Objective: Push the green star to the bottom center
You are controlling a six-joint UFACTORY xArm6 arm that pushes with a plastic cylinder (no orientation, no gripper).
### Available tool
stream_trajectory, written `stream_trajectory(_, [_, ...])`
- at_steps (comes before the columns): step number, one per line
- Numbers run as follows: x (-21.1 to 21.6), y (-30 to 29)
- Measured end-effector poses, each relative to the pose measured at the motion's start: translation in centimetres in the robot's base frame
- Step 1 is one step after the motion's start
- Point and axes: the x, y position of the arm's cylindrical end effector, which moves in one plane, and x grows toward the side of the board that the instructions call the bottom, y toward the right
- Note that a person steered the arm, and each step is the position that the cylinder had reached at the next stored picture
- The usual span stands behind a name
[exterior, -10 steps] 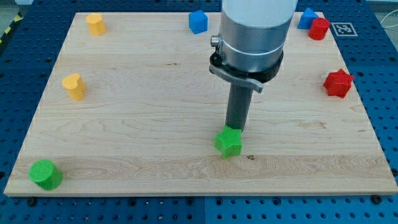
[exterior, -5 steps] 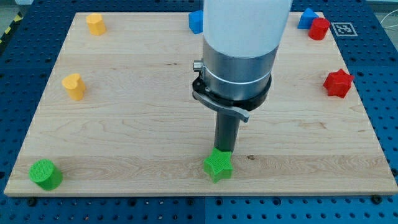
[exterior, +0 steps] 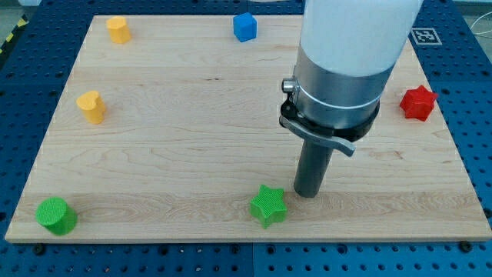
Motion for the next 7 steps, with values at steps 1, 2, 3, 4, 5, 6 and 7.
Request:
stream_trajectory(1, [0.5, -3.2])
stream_trajectory(2, [0.5, -5.1])
stream_trajectory(3, [0.5, -4.9])
stream_trajectory(4, [0.5, -1.6])
stream_trajectory(5, [0.8, -0.4])
stream_trajectory(6, [1.7, -2.1])
stream_trajectory(7, [2.2, -4.2])
